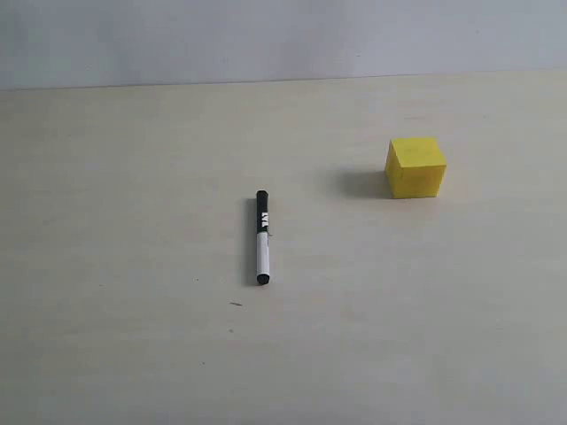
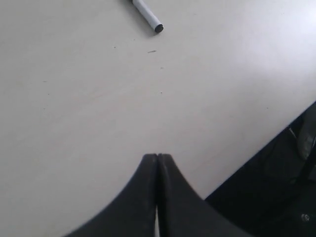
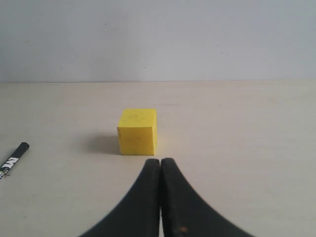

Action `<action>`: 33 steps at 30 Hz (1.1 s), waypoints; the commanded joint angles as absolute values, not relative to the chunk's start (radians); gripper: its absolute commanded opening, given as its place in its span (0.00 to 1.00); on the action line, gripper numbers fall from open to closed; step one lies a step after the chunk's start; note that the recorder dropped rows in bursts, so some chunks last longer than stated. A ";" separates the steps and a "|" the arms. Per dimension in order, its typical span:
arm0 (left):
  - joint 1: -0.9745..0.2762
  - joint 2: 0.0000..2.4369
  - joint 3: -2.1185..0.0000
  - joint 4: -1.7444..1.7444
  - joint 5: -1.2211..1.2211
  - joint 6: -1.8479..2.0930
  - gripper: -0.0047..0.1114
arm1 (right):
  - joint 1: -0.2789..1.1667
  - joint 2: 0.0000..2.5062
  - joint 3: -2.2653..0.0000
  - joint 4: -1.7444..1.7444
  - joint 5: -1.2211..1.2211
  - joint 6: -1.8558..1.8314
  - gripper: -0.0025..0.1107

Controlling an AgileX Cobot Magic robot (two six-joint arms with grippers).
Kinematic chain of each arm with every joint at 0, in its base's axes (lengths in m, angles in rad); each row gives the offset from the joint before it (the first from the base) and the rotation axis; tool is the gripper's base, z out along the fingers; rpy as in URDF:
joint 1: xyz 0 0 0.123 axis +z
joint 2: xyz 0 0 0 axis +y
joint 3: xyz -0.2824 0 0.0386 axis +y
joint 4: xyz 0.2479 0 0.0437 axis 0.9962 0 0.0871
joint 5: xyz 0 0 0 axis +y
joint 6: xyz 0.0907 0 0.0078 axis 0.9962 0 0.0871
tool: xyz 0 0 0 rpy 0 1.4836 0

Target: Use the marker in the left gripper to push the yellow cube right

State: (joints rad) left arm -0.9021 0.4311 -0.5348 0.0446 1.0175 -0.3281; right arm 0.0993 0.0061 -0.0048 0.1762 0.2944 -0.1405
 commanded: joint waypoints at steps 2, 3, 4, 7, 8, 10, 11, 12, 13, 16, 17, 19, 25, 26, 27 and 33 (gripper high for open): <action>-0.751 0.385 -0.534 0.053 0.777 -0.291 0.04 | 0.093 0.000 0.000 0.176 0.287 -0.146 0.02; -0.713 0.379 -0.534 0.053 0.694 -0.289 0.04 | 0.093 0.000 0.000 0.176 0.287 -0.146 0.02; -0.664 0.370 -0.534 0.053 0.585 -0.289 0.04 | 0.093 0.000 0.000 0.176 0.287 -0.146 0.02; -0.523 0.353 -0.534 0.053 0.326 -0.289 0.04 | 0.093 0.000 0.000 0.176 0.287 -0.146 0.02; -0.490 0.353 -0.534 0.053 0.279 -0.289 0.04 | 0.093 0.000 0.000 0.176 0.287 -0.146 0.02; -0.413 0.353 -0.534 0.073 0.248 -0.261 0.04 | 0.093 0.000 0.000 0.176 0.287 -0.146 0.02; -0.391 0.353 -0.534 0.076 0.250 -0.236 0.04 | 0.093 0.000 0.000 0.176 0.287 -0.146 0.02; -0.370 0.353 -0.534 0.076 0.258 -0.198 0.04 | 0.093 0.000 0.000 0.176 0.287 -0.146 0.02; -0.344 0.353 -0.534 0.076 0.264 -0.165 0.04 | 0.093 0.000 0.000 0.176 0.287 -0.146 0.02; -0.290 0.350 -0.533 0.076 0.297 -0.158 0.04 | 0.093 0.000 0.000 0.176 0.287 -0.146 0.02; -0.272 0.338 -0.533 0.076 0.317 -0.158 0.04 | 0.093 0.000 0.000 0.176 0.287 -0.146 0.02; -0.229 0.302 -0.526 0.076 0.381 -0.154 0.04 | 0.093 0.000 0.000 0.176 0.287 -0.146 0.02; -0.134 0.151 -0.434 0.095 0.429 -0.131 0.04 | 0.093 0.000 0.000 0.176 0.287 -0.146 0.02; -0.129 0.124 -0.418 0.095 0.427 -0.131 0.04 | 0.093 0.000 0.000 0.176 0.287 -0.146 0.02; -0.126 0.088 -0.398 0.095 0.424 -0.131 0.04 | 0.093 0.000 0.000 0.176 0.287 -0.146 0.02; -0.126 0.000 -0.318 0.099 0.339 -0.134 0.04 | 0.093 0.000 0.000 0.176 0.287 -0.146 0.02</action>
State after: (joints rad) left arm -0.1290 0.0086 -0.3473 0.0961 0.3870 -0.1371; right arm 0.0993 0.0061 -0.0048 0.1762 0.2944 -0.1405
